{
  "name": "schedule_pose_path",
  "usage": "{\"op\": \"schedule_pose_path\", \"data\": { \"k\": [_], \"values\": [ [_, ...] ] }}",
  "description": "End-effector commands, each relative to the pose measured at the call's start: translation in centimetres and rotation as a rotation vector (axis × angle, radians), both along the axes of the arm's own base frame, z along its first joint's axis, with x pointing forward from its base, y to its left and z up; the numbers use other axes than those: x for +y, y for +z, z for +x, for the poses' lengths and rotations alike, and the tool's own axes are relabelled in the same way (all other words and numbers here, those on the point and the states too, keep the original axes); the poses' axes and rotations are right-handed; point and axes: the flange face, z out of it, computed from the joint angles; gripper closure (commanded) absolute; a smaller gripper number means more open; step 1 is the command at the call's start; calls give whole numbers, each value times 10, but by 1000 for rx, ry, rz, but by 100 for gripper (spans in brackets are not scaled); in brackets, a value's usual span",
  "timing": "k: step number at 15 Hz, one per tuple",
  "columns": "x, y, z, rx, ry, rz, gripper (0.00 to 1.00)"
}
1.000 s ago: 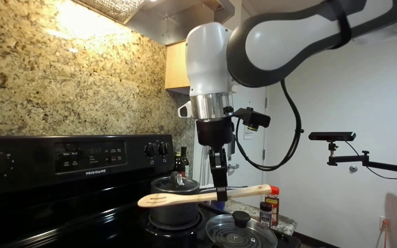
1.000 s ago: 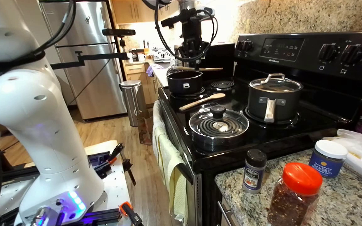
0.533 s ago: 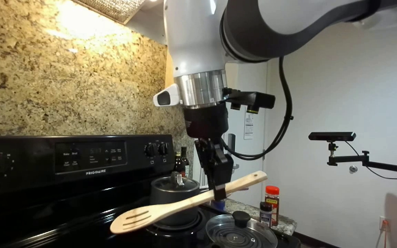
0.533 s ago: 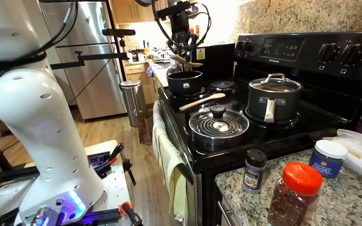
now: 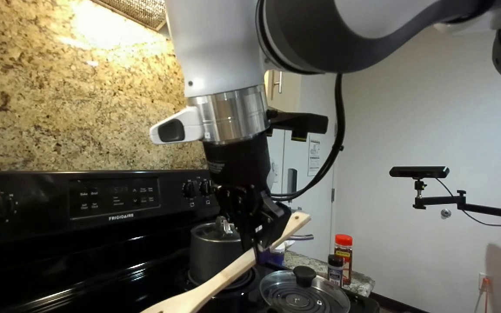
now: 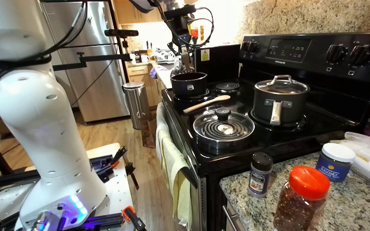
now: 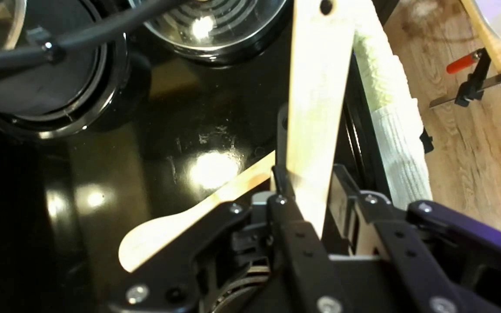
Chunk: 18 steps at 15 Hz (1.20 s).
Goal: Pick up the cooking stick and put it in the pot
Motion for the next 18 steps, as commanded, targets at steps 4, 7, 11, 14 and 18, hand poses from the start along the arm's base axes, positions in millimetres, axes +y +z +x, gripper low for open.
{"op": "schedule_pose_path", "data": {
  "k": [4,7,11,14,18],
  "values": [
    [47,-12,16,53,255,-97,90],
    [66,-19,28,24,288,-106,90],
    [82,-34,44,37,300,-106,90],
    [90,-45,56,50,288,-99,90],
    [93,-55,75,53,257,-83,90]
  ]
}}
